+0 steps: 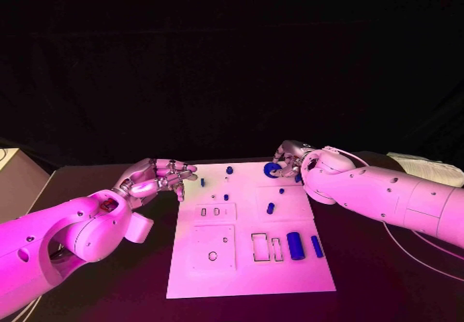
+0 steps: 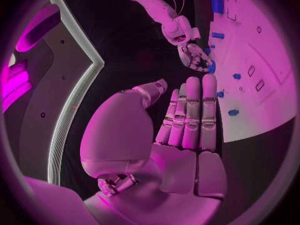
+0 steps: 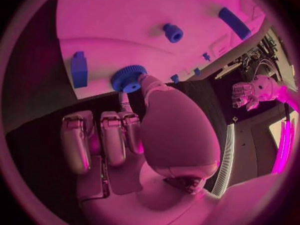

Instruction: Assemble the parts on the task board

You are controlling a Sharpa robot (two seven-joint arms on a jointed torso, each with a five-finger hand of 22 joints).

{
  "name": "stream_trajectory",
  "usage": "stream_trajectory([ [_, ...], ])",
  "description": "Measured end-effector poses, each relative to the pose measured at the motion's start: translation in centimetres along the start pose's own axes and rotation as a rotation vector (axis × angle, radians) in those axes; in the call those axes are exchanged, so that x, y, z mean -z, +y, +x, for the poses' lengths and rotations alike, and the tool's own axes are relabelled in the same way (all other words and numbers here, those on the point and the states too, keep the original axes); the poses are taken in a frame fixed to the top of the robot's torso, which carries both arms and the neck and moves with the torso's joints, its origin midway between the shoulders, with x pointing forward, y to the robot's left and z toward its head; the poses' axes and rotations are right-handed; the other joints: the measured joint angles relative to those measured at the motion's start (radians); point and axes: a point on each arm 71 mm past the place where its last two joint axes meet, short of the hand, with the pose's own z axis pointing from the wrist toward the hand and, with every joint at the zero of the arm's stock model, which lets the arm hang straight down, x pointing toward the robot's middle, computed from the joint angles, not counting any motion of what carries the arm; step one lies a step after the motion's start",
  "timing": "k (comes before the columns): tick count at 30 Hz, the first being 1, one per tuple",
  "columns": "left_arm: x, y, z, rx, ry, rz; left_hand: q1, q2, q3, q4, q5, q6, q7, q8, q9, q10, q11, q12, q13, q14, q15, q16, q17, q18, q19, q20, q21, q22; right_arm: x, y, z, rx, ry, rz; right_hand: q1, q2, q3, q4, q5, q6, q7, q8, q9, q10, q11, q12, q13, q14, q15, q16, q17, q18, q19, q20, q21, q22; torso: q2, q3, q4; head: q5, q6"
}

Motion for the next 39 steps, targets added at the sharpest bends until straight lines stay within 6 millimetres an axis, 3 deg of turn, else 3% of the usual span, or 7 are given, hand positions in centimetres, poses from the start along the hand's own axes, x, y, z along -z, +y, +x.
stream_trajectory([
  [3, 0.0, 0.0, 0.0, 0.000, 0.000, -0.001, 0.000, 0.000, 0.000, 0.000, 0.000, 0.000, 0.000, 0.000, 0.000, 0.000, 0.000, 0.000, 0.000, 0.000, 0.000, 0.000, 0.000, 0.000, 0.000, 0.000, 0.000, 0.000, 0.0, -0.1, 0.0, 0.000, 0.002, 0.000, -0.012, 0.012, 0.000, 0.000, 0.034, 0.025, -0.004, 0.010, 0.004, 0.000, 0.000, 0.000, 0.000, 0.000, 0.000, 0.000, 0.000, 0.000, 0.000, 0.000, 0.000, 0.000, 0.000, 0.0000, 0.0001, 0.001, -0.001],
  [10, 0.0, 0.0, 0.0, -0.001, 0.002, -0.002, 0.000, 0.000, 0.000, 0.000, 0.000, 0.000, 0.000, 0.000, 0.001, 0.000, 0.000, 0.000, 0.000, 0.000, 0.000, 0.000, 0.000, 0.000, 0.000, 0.000, 0.004, 0.001, 0.0, 0.0, 0.0, 0.001, 0.008, -0.003, -0.014, 0.014, 0.012, -0.003, 0.047, 0.044, -0.013, 0.021, 0.006, 0.000, 0.000, 0.000, 0.000, 0.000, 0.000, 0.000, 0.000, 0.000, 0.000, 0.000, 0.000, 0.000, 0.000, -0.0001, -0.0009, 0.002, 0.000],
  [17, 0.0, 0.0, 0.0, -0.002, 0.004, -0.003, 0.000, 0.000, 0.000, 0.000, 0.000, 0.000, 0.000, 0.000, 0.001, 0.000, 0.000, 0.000, 0.000, 0.000, 0.000, 0.000, 0.001, 0.000, -0.004, 0.004, 0.004, 0.002, 0.3, 0.3, 0.1, 0.000, 0.008, -0.015, 0.001, -0.001, 0.076, -0.016, 0.134, 0.070, -0.020, 0.026, 0.003, 0.002, -0.009, 0.000, 0.000, 0.004, -0.004, 0.000, 0.000, 0.000, 0.000, -0.008, 0.000, 0.000, 0.000, 0.0001, -0.0004, 0.002, -0.002],
  [25, 0.0, 0.0, 0.1, -0.002, 0.006, -0.004, 0.000, 0.000, 0.000, 0.000, 0.000, 0.000, 0.000, 0.000, 0.001, 0.000, 0.000, 0.000, 0.000, 0.000, 0.000, 0.000, 0.001, 0.000, -0.004, 0.004, 0.004, 0.002, 1.1, 1.4, 0.6, -0.005, -0.003, -0.060, 0.009, -0.003, 0.100, -0.025, 0.142, 0.075, -0.021, 0.038, 0.004, 0.003, -0.016, 0.000, 0.001, 0.004, -0.011, 0.000, 0.000, 0.000, 0.000, -0.008, 0.000, 0.001, 0.000, 0.0001, 0.0002, 0.003, -0.003],
  [32, 0.0, 0.0, 0.1, -0.003, 0.008, -0.006, 0.000, 0.000, 0.000, 0.000, 0.000, 0.000, 0.000, 0.000, 0.002, 0.000, 0.000, 0.000, 0.000, 0.000, 0.000, 0.000, 0.001, 0.000, -0.004, 0.004, 0.004, 0.002, 2.3, 4.2, 0.7, 0.011, -0.033, -0.162, 0.009, -0.004, 0.108, -0.022, 0.116, 0.080, -0.020, 0.041, 0.004, 0.003, -0.016, 0.000, 0.001, 0.004, -0.011, 0.000, 0.000, 0.000, 0.000, -0.008, 0.000, 0.001, -0.001, -0.0012, 0.0005, 0.003, 0.003],
  [39, 0.0, 0.0, 0.2, -0.001, 0.014, -0.006, 0.000, 0.000, 0.000, 0.000, 0.000, 0.000, 0.000, 0.000, 0.002, 0.000, 0.000, 0.000, 0.000, 0.000, 0.000, 0.000, 0.001, 0.000, -0.004, 0.004, 0.004, 0.002, 3.0, 7.8, 1.0, 0.049, -0.076, -0.269, 0.003, -0.009, 0.108, -0.022, 0.116, 0.081, -0.021, 0.046, 0.005, 0.000, -0.018, 0.000, 0.000, 0.004, -0.011, 0.000, 0.000, 0.000, -0.002, -0.010, 0.000, 0.000, -0.001, -0.0024, 0.0007, 0.005, 0.006],
])
